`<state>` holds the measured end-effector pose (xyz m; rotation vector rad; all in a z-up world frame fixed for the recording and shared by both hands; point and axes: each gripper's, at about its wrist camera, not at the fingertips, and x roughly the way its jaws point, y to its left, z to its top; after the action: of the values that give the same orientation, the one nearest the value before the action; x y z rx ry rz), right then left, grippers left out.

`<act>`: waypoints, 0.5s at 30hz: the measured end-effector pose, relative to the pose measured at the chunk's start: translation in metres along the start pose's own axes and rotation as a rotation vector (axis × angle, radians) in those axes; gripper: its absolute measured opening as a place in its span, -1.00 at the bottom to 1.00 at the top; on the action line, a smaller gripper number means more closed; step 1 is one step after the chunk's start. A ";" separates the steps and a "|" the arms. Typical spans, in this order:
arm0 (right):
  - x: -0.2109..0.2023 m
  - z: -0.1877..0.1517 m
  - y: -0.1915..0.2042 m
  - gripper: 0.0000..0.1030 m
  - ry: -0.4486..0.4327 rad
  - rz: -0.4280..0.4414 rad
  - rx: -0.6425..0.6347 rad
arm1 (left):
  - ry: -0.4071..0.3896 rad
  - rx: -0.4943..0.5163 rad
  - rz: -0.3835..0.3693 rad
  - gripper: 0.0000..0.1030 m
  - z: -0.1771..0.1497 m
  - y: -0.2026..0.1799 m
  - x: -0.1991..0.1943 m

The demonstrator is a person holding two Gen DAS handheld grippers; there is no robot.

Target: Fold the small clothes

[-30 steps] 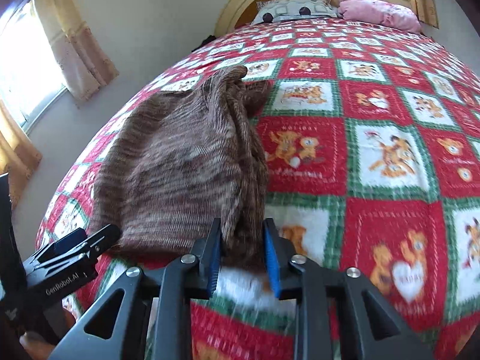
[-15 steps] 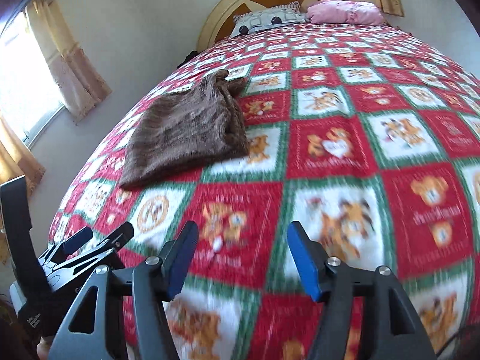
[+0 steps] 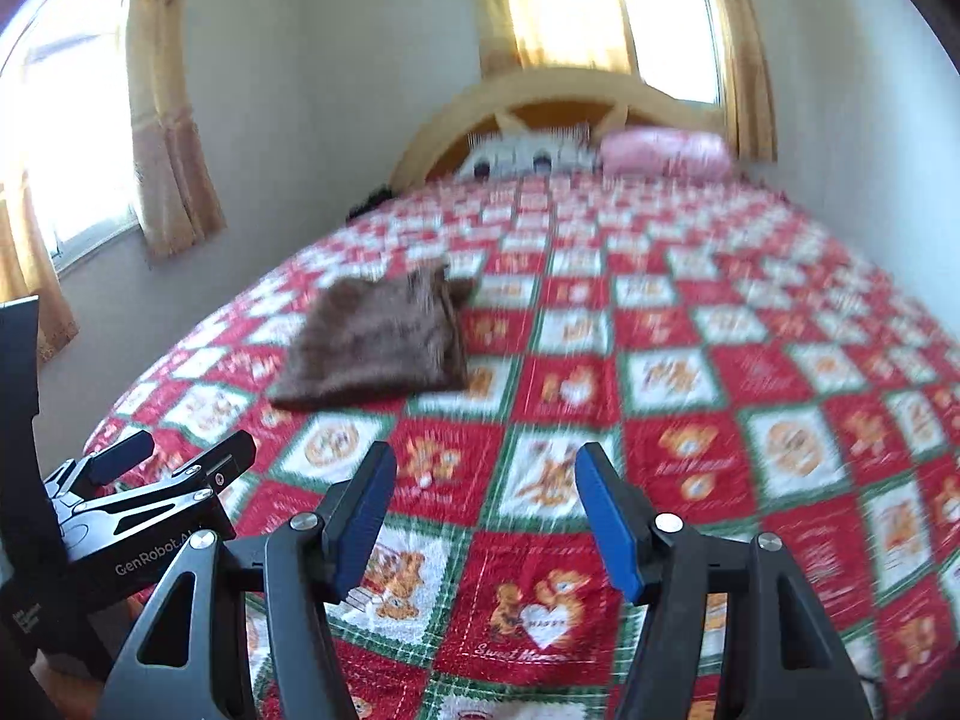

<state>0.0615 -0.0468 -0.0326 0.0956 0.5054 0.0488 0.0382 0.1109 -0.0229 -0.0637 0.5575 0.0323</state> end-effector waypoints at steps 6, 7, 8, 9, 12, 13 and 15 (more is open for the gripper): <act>-0.048 0.018 0.004 0.43 -0.144 -0.015 -0.010 | -0.124 0.011 0.003 1.00 0.015 -0.002 -0.043; -0.056 0.021 0.004 0.43 -0.166 -0.014 -0.008 | -0.144 0.012 0.002 1.00 0.017 -0.002 -0.050; -0.063 0.024 0.005 0.43 -0.185 -0.017 -0.008 | -0.165 0.010 0.001 1.00 0.020 -0.002 -0.057; -0.072 0.028 0.006 0.43 -0.215 -0.025 -0.009 | -0.179 0.009 0.000 1.00 0.022 -0.002 -0.062; -0.093 0.037 0.009 0.47 -0.279 -0.020 -0.010 | -0.227 0.016 0.001 1.00 0.027 -0.002 -0.078; -0.100 0.040 0.009 0.51 -0.301 -0.016 -0.005 | -0.242 0.018 0.007 1.00 0.028 -0.003 -0.082; -0.115 0.044 0.011 0.66 -0.345 -0.014 0.007 | -0.269 0.031 0.017 1.00 0.030 -0.005 -0.092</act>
<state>-0.0179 -0.0479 0.0621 0.1051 0.1614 0.0156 -0.0238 0.1064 0.0514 -0.0233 0.2895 0.0477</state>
